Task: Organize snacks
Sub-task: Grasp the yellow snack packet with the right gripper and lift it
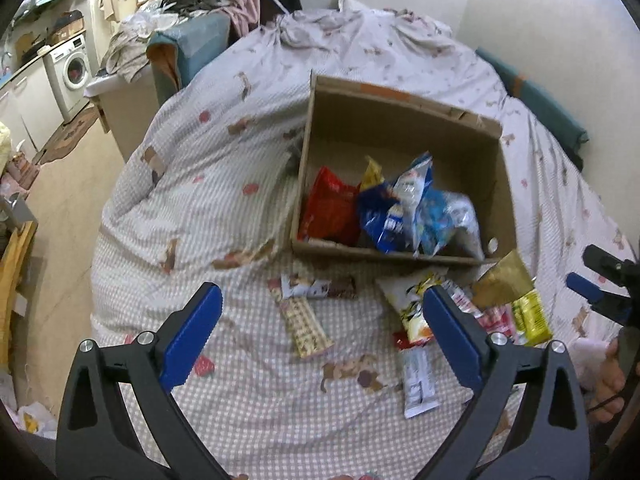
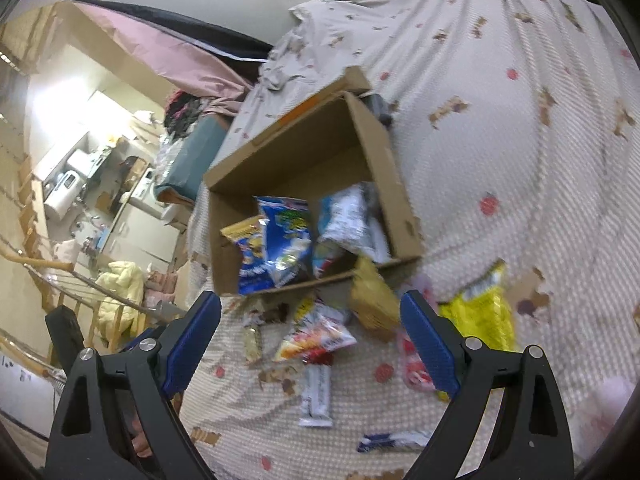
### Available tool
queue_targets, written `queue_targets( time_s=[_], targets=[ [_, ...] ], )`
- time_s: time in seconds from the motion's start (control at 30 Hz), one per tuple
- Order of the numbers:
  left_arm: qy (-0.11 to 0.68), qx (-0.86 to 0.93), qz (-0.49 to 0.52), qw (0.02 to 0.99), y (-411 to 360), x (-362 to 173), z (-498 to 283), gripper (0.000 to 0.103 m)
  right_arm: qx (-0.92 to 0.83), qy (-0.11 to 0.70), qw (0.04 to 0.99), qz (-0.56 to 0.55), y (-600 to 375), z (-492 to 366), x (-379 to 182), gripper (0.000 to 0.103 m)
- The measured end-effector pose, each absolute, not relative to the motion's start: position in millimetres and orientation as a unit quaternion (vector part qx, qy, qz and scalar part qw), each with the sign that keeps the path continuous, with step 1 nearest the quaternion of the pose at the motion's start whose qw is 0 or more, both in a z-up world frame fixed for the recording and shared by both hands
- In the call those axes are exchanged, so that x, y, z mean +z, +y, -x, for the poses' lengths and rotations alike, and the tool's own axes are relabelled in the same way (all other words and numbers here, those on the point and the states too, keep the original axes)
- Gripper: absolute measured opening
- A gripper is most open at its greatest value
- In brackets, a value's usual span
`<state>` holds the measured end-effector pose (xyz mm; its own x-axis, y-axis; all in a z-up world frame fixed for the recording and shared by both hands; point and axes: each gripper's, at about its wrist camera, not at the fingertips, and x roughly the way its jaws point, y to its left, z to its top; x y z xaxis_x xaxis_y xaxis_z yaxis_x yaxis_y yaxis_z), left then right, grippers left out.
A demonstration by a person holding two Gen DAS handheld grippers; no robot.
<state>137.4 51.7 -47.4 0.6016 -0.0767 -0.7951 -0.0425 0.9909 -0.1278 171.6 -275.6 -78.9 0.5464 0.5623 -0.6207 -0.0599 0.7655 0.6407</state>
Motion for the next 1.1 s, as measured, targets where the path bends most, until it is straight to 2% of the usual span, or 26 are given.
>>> queue_targets(
  time_s=[0.33, 0.53, 0.6, 0.63, 0.9, 0.97, 1.03, 1.1],
  targets=[
    [0.5, 0.014, 0.106, 0.859, 69.1, -73.9, -141.8, 0.099, 0.108, 0.49, 0.815, -0.29, -300.7, -170.2, -109.5, 0.093],
    [0.526, 0.017, 0.128, 0.84, 75.0, -86.7, -143.5, 0.099, 0.015, 0.564, 0.804, -0.19, -297.6, -182.8, -137.5, 0.093],
    [0.527, 0.016, 0.127, 0.84, 74.2, -86.9, -143.9, 0.099, 0.007, 0.587, 0.793, -0.164, -296.9, -186.5, -148.8, 0.084],
    [0.527, 0.017, 0.123, 0.841, 73.1, -86.6, -144.0, 0.099, -0.005, 0.595, 0.792, -0.138, -295.8, -188.1, -152.8, 0.074],
    [0.546, -0.009, 0.101, 0.832, 52.0, -96.4, -144.6, 0.099, 0.033, 0.64, 0.758, -0.122, -281.0, -196.2, -181.7, 0.064],
    [0.554, -0.016, 0.09, 0.828, 42.0, -102.8, -144.2, 0.099, 0.04, 0.634, 0.766, -0.102, -276.0, -193.7, -176.9, 0.048],
    [0.56, -0.024, 0.078, 0.824, 31.5, -109.2, -143.4, 0.099, 0.047, 0.631, 0.767, -0.108, -277.9, -190.1, -173.3, 0.039],
    [0.567, -0.031, 0.07, 0.82, 22.4, -115.5, -143.2, 0.099, 0.054, 0.624, 0.77, -0.123, -283.5, -183.2, -165.9, 0.035]
  ],
)
